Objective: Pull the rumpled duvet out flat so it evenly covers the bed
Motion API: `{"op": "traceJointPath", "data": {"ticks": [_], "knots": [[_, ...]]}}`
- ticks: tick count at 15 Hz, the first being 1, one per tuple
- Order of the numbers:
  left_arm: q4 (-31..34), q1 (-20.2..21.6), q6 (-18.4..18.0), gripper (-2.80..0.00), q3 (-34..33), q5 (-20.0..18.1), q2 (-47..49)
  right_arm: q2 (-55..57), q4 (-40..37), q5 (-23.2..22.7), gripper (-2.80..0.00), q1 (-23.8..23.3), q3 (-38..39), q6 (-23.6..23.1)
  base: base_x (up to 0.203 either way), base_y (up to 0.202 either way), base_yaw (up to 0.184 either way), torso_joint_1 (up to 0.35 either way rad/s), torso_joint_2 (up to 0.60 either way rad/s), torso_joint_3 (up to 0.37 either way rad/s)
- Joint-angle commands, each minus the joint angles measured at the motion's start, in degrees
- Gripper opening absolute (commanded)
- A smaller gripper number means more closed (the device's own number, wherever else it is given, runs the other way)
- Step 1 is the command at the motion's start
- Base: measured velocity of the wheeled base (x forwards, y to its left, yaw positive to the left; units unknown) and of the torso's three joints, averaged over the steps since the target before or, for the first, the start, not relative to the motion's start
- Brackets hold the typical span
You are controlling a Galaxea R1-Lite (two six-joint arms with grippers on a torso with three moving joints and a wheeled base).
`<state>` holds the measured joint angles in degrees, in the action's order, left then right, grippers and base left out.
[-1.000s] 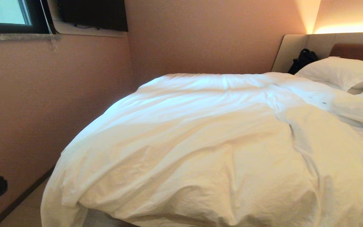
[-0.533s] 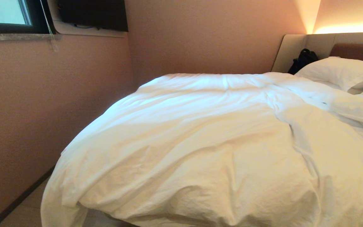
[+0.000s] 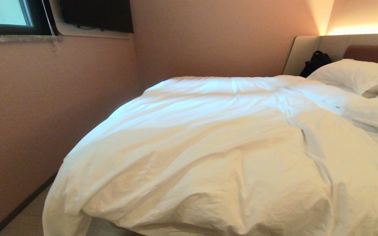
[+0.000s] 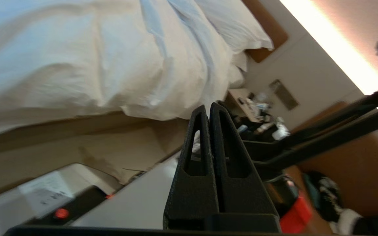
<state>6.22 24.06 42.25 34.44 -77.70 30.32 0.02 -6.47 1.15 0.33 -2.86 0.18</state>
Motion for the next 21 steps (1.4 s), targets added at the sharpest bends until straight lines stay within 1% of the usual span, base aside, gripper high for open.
{"op": "traceJointPath", "data": {"ticks": [1,2,3,4,5,6,8,9,10,11,12,13,14,15,17,18,20,21], "knots": [[0.0,0.1,-1.9,-2.8,-0.8,1.7,0.6,0.0,0.0,0.0,-2.8,0.0,0.1,0.0,0.0,0.0,0.0,0.0,0.0,0.0],[0.0,0.1,-4.1,-2.8,-1.1,6.3,0.6,0.0,0.0,0.0,-2.8,0.0,0.0,0.0,0.0,0.0,0.0,0.0,0.0,0.0],[0.0,0.1,-7.5,-2.8,-1.8,12.1,0.6,0.0,0.0,0.0,-2.8,0.0,0.0,0.0,0.0,0.0,0.0,0.0,0.0,0.0],[0.1,0.0,-11.7,-2.8,-2.6,16.9,0.6,0.0,0.0,0.0,-2.8,0.0,0.0,0.0,0.0,0.0,0.0,0.0,0.0,0.0],[0.1,0.0,-17.2,-2.8,-3.6,23.1,0.6,0.0,0.0,0.0,-2.8,0.0,0.0,0.0,0.0,0.0,0.0,0.0,0.0,0.0],[0.1,0.0,-23.2,-2.8,-5.4,30.9,0.6,0.0,0.0,0.0,-2.8,0.0,0.0,0.0,0.0,0.0,0.0,0.0,0.0,0.0],[-0.1,-0.3,-36.5,-2.8,-10.6,49.6,0.4,0.0,0.0,0.0,-2.8,0.0,0.0,0.0,0.0,0.0,0.0,0.0,0.0,0.0],[-0.4,-0.8,-42.2,-2.8,-13.3,59.0,0.1,0.0,0.0,0.0,-2.8,0.0,0.0,0.0,0.0,0.0,0.0,0.0,0.0,0.0],[-1.8,-1.6,-45.9,-2.8,-16.2,68.3,-0.1,0.0,0.0,0.0,-2.8,0.0,0.0,0.0,0.0,0.0,0.0,0.0,0.0,0.0],[-4.3,-2.4,-48.7,-2.8,-19.3,75.6,-0.4,0.0,0.0,0.0,-2.8,0.0,0.0,0.0,0.0,0.0,0.0,0.0,0.0,0.0],[-9.4,-3.2,-50.7,-2.8,-21.9,81.0,-0.8,0.0,0.0,0.0,-2.8,0.0,0.0,0.0,0.0,0.0,0.0,0.0,0.0,0.0],[-15.8,-3.8,-52.3,-2.8,-24.2,84.5,-1.6,0.0,0.0,0.0,-2.8,0.0,0.0,0.0,0.0,0.0,0.0,0.0,0.0,0.0],[-17.8,-4.0,-53.6,-2.8,-25.7,85.7,-3.3,0.0,0.0,0.0,-2.8,0.0,0.1,0.0,0.0,0.0,0.0,0.0,0.0,0.0],[-18.6,-4.2,-54.5,-2.8,-26.4,86.2,-3.9,0.0,0.0,0.0,-2.8,0.0,0.1,0.0,0.0,0.0,0.0,0.0,0.0,0.0],[-17.8,-4.9,-54.1,-2.8,-28.1,86.4,-5.7,0.0,0.0,0.0,-2.8,0.0,0.0,0.0,0.0,0.0,0.0,0.0,0.0,0.0],[-17.7,-6.8,-53.8,-2.8,-28.7,86.5,-5.7,0.0,0.0,0.0,-2.8,0.0,0.0,0.0,0.0,0.0,0.0,0.0,0.0,0.0],[-17.8,-11.8,-52.3,-2.8,-29.1,88.3,-5.6,0.0,0.0,0.0,-2.8,0.0,0.1,0.0,0.0,0.0,0.0,0.0,0.0,0.0],[-17.7,-13.6,-52.0,-2.8,-29.4,89.0,-5.7,0.0,0.0,0.0,-2.8,0.0,0.0,0.0,0.0,0.0,0.0,0.0,0.0,0.0]]}}
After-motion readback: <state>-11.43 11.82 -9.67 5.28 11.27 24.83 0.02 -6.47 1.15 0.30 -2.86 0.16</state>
